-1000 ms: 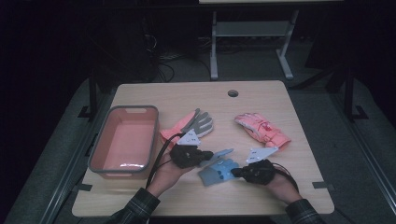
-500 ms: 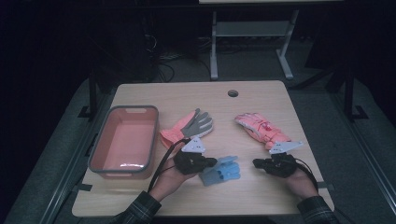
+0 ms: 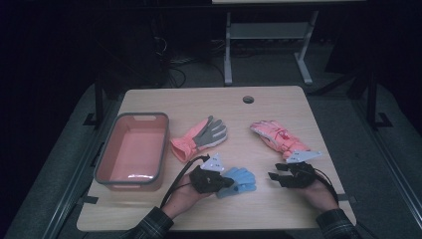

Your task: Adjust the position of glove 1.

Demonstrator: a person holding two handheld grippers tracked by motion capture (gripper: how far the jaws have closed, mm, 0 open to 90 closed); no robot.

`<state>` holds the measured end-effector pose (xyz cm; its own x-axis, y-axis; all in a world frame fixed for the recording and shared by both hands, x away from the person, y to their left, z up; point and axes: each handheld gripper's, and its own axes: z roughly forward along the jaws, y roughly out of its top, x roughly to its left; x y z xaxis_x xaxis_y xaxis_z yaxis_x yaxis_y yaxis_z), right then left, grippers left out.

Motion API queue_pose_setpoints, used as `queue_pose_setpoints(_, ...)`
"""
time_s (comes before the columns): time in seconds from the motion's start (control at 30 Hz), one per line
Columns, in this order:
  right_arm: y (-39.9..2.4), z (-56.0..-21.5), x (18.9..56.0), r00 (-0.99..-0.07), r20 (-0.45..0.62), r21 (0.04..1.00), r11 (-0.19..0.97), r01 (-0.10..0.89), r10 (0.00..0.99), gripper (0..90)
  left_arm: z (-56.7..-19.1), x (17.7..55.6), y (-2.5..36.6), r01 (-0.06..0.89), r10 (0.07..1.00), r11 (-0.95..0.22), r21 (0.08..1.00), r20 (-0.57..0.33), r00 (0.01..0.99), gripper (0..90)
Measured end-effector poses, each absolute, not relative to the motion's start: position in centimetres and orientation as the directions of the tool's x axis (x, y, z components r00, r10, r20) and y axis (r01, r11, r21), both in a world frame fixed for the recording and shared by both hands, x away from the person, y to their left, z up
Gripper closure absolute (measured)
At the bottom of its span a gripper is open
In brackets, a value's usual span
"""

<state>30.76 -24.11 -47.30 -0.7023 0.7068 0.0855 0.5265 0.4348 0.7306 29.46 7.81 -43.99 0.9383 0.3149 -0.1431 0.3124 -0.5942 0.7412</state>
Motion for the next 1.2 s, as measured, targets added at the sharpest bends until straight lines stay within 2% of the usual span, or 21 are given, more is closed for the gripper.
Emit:
queue_pose_setpoints(0.2,-24.1,-47.4,30.9,-0.696,0.084,0.727,0.434,0.532,0.713,42.1,-45.1,29.1,7.1,0.319,0.297,-0.638,0.701,-0.158,0.942,87.4)
queue_pose_setpoints(0.3,-24.0,-47.5,30.9,-0.689,0.087,0.720,0.432,0.543,0.720,37.1,-45.1,29.2,7.1,0.326,0.293,-0.637,0.698,-0.172,0.940,81.9)
queue_pose_setpoints(0.37,-23.9,-47.6,31.0,-0.690,0.074,0.720,0.440,0.536,0.720,34.3,-44.7,29.2,7.2,0.330,0.297,-0.625,0.708,-0.175,0.939,72.1)
queue_pose_setpoints(0.53,-23.7,-47.9,30.9,-0.694,0.060,0.728,0.444,0.522,0.717,26.7,-43.6,29.8,7.1,0.325,0.324,-0.613,0.720,-0.146,0.935,40.0)
queue_pose_setpoints(0.67,-23.4,-48.1,30.8,-0.701,0.036,0.736,0.456,0.501,0.712,21.9,-44.2,30.9,6.6,0.344,0.349,-0.641,0.686,-0.138,0.927,25.7)
queue_pose_setpoints(0.8,-23.2,-48.1,30.8,-0.701,0.034,0.734,0.458,0.501,0.712,20.4,-44.9,31.8,6.1,0.372,0.366,-0.644,0.669,-0.158,0.917,20.5)
queue_pose_setpoints(1.2,-23.3,-48.2,30.9,-0.694,0.033,0.733,0.455,0.506,0.719,18.5,-46.1,31.4,4.5,0.337,0.370,-0.698,0.632,-0.085,0.925,22.0)
